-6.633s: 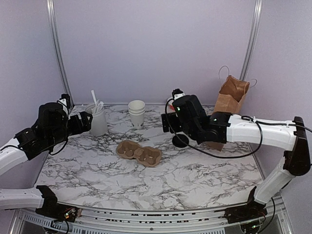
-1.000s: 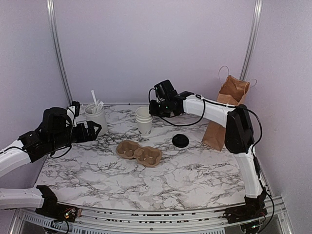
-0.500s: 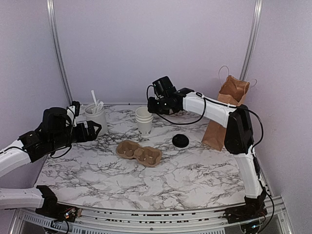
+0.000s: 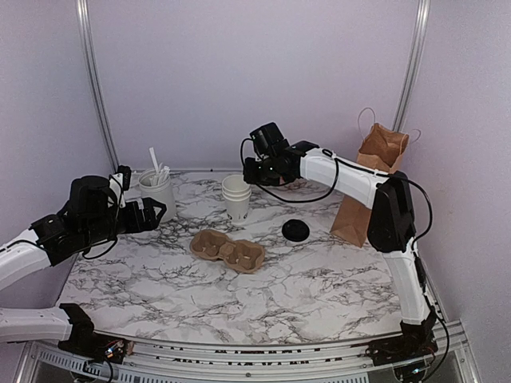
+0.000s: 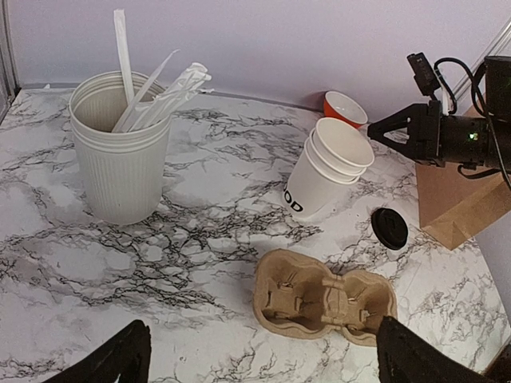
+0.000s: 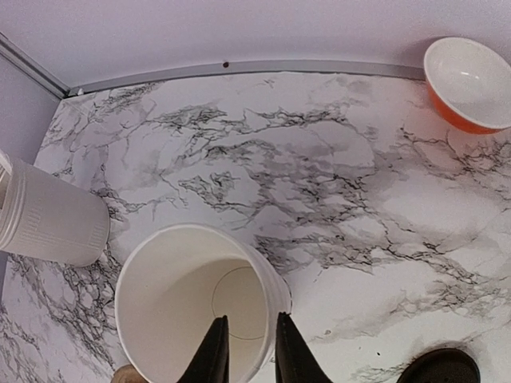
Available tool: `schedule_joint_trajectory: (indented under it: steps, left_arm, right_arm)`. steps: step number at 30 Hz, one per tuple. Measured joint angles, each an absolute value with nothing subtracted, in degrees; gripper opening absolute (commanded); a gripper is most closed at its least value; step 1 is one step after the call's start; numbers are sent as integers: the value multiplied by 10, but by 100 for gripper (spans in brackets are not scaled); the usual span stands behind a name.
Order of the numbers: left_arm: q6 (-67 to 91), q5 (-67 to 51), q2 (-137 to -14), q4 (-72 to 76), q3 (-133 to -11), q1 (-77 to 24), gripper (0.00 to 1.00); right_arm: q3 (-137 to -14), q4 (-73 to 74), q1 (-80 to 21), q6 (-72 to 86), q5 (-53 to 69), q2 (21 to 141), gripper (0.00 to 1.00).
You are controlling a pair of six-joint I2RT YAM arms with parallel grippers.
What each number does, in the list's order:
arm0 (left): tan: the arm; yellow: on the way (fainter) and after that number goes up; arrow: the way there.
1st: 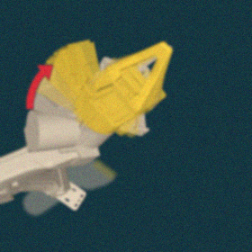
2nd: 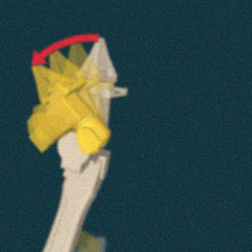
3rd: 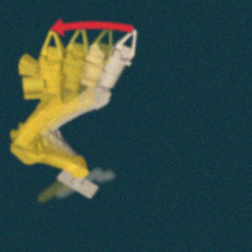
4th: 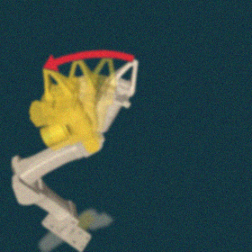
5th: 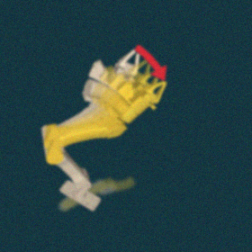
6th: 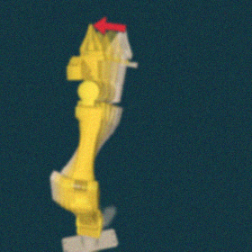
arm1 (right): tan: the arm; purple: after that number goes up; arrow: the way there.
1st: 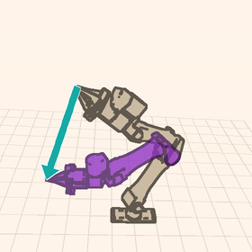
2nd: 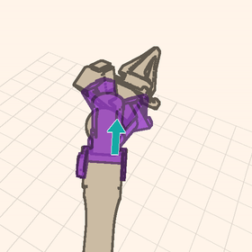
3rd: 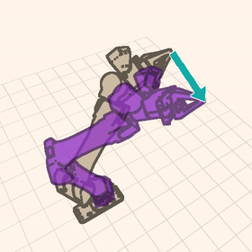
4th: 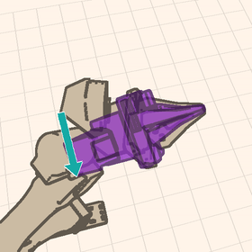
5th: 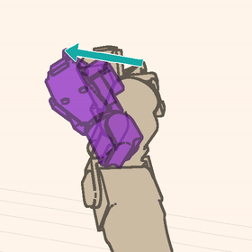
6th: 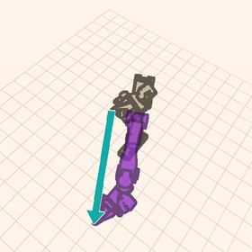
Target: Pack the takeout coffee
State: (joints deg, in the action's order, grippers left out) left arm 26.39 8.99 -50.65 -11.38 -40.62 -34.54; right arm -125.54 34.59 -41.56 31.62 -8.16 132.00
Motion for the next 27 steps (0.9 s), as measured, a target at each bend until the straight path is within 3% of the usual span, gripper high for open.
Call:
schedule_joint_trajectory:
  steps: [21,27]
  left_arm:
    - [264,90,-507,-114,-406,-345,99]
    - [264,90,-507,-113,-406,-345,99]
  right_arm:
    - [-1278,362,-416,312,-76,1347,16]
    - [-1280,365,-416,312,-72,1352,8]
